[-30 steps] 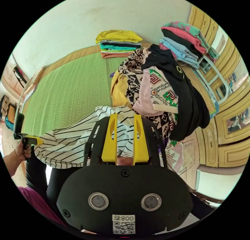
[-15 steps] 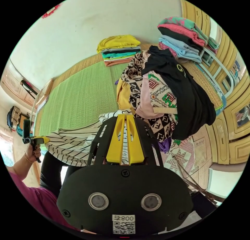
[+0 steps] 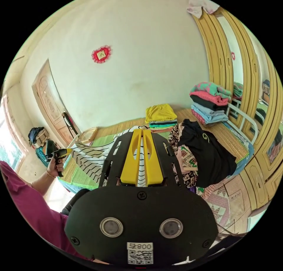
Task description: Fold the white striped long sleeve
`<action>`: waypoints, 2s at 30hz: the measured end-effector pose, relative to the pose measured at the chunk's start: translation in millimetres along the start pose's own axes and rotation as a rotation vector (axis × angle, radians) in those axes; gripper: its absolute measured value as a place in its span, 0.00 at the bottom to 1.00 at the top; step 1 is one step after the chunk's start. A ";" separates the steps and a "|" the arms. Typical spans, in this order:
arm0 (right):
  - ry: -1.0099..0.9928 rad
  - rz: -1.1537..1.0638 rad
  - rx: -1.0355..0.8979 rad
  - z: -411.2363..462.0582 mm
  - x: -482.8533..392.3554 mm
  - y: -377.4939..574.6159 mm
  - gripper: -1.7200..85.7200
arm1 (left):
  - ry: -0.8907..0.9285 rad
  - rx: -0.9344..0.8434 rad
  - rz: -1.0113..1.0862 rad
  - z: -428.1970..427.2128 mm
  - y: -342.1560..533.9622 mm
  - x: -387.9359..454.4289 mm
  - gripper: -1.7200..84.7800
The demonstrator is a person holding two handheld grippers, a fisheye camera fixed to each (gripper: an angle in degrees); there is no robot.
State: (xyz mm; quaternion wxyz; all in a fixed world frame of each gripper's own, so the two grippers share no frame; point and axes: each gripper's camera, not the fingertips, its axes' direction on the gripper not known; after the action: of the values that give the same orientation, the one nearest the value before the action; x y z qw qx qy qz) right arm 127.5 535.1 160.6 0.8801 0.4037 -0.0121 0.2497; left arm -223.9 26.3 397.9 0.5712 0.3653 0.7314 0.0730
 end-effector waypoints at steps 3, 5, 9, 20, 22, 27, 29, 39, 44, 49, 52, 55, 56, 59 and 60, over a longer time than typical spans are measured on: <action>-0.063 -0.062 0.096 -44.1 -33.0 0.3 0.02 | -0.009 0.110 0.071 -50.7 9.9 46.9 0.02; -0.099 -0.109 0.146 -67.6 -53.6 3.2 0.02 | -0.037 0.180 0.137 -90.6 19.2 86.6 0.02; -0.178 -0.195 0.236 -114.9 -95.8 15.1 0.02 | -0.073 0.286 0.244 -148.9 36.5 146.9 0.02; -0.425 -0.327 0.363 -199.7 -149.3 54.4 0.02 | -0.227 0.559 0.508 -298.4 107.4 317.6 0.02; -0.458 -0.333 0.368 -206.8 -151.2 60.7 0.02 | -0.252 0.580 0.513 -313.8 120.2 335.4 0.02; -0.515 -0.352 0.377 -224.2 -155.5 77.0 0.02 | -0.281 0.575 0.527 -342.9 147.3 373.7 0.02; -0.531 -0.357 0.385 -230.4 -156.1 81.1 0.02 | -0.279 0.580 0.518 -356.7 158.4 388.9 0.02; -0.571 -0.414 0.434 -270.9 -162.1 102.6 0.02 | -0.273 0.640 0.572 -412.2 193.1 452.7 0.02; -0.578 -0.434 0.447 -283.4 -163.3 108.5 0.02 | -0.282 0.682 0.612 -440.5 203.2 484.3 0.02; -0.592 -0.456 0.463 -295.4 -165.1 110.9 0.02 | -0.296 0.725 0.654 -462.9 209.7 508.4 0.03; -0.596 -0.479 0.486 -304.9 -167.4 112.8 0.02 | -0.314 0.757 0.685 -475.5 212.4 521.6 0.03; -0.586 -0.503 0.518 -313.0 -170.5 114.2 0.02 | -0.336 0.782 0.725 -486.7 211.3 532.6 0.03; -0.582 -0.512 0.532 -315.1 -171.2 114.1 0.02 | -0.342 0.791 0.740 -490.9 209.4 535.6 0.03; -0.567 -0.526 0.557 -314.4 -172.1 109.6 0.02 | -0.352 0.807 0.760 -499.7 199.4 537.6 0.03; -0.557 -0.531 0.561 -311.0 -172.6 105.7 0.02 | -0.354 0.808 0.762 -501.1 196.5 537.0 0.03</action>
State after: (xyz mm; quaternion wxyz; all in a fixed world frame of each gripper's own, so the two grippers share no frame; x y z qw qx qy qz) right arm -127.2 741.9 -12.9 0.7336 0.6666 -0.0761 -0.1080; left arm -623.9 655.6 249.5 0.4336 0.7983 0.4114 -0.0738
